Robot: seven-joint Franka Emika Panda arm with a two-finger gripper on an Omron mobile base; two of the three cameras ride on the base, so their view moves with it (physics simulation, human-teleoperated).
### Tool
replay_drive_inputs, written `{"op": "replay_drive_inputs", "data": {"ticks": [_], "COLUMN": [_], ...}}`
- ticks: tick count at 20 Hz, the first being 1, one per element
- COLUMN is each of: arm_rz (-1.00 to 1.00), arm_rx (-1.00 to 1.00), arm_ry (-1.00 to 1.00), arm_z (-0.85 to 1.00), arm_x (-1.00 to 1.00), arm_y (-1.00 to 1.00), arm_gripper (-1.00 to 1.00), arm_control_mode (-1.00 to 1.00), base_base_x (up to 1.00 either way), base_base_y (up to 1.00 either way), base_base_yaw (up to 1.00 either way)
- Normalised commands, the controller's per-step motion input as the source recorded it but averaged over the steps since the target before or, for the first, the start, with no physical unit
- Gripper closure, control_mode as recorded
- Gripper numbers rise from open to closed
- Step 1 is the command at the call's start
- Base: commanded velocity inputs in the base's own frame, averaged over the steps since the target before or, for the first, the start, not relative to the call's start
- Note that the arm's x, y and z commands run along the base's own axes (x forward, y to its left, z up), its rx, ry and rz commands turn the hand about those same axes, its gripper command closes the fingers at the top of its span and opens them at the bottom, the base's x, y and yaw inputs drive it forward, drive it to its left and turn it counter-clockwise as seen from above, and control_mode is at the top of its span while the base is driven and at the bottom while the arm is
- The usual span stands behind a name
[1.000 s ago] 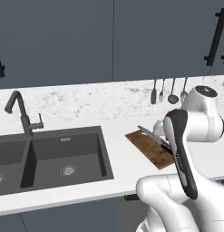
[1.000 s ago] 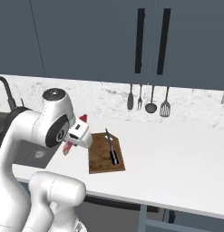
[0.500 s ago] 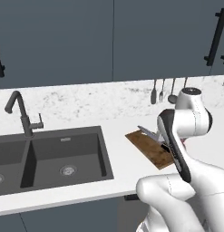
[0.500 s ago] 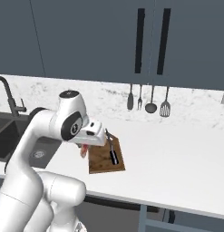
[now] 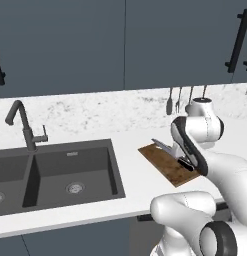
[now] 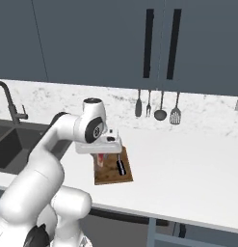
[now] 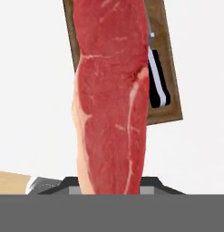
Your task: Pick up the knife from the drawer and place it on the cutting board. Then place the meat from the plate to the cutting board.
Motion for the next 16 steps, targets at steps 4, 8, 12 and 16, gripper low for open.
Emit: {"op": "replay_drive_inputs", "data": {"ticks": [4,8,12,16], "arm_rz": [0.0,0.0,0.0,0.0], "arm_rx": [0.0,0.0,0.0,0.0], "arm_ry": [0.0,0.0,0.0,0.0], "arm_z": [-0.31,-0.43,-0.49,-0.48], "arm_x": [0.42,0.31,0.35,0.37], "arm_y": [0.15,0.23,0.17,0.04], "arm_gripper": [1.0,1.0,1.0,1.0], "arm_control_mode": [-1.0,-1.0,-1.0,-1.0], "base_base_x": [0.0,0.0,0.0,0.0], "base_base_y": [0.0,0.0,0.0,0.0], "base_base_yaw": [0.0,0.0,0.0,0.0]}}
